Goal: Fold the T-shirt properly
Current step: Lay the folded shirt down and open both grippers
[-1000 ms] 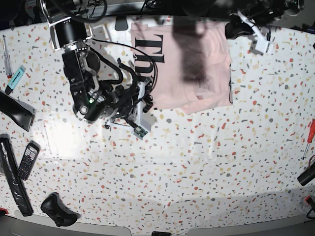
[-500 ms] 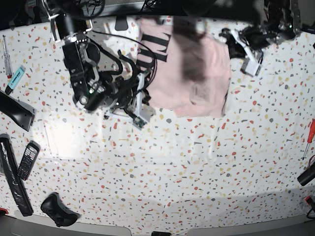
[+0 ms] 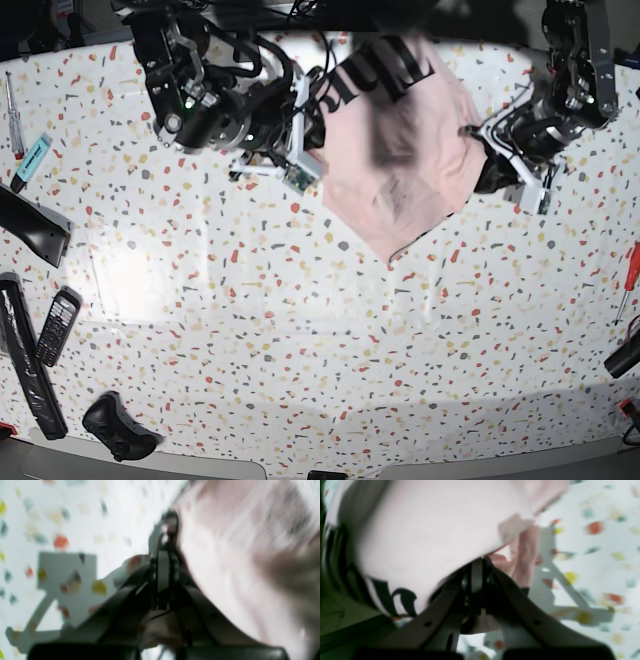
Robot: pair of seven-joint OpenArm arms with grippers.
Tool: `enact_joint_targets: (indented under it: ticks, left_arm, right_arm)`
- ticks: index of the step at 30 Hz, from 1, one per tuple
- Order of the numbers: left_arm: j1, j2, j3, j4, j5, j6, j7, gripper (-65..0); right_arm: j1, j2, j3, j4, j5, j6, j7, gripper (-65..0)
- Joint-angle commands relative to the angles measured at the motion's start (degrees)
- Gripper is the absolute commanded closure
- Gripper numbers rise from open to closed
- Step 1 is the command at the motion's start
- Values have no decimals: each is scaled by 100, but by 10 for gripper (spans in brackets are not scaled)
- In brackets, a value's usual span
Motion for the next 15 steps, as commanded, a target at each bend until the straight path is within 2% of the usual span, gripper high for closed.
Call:
enact_joint_targets:
  ticks: [1, 10, 15]
  left_arm:
    - [-116, -50, -9, 83, -122, -13, -192, 0]
    - [-492, -52, 2, 83, -129, -11, -286, 0]
    - [-483, -101, -28, 87, -138, -9, -269, 0]
  right_arm:
    - [-26, -59, 0, 133, 142, 50, 153, 0]
    - [-186, -758, 0, 142, 280, 85, 254, 0]
    - [-162, -796, 116, 380, 225, 79, 247, 0]
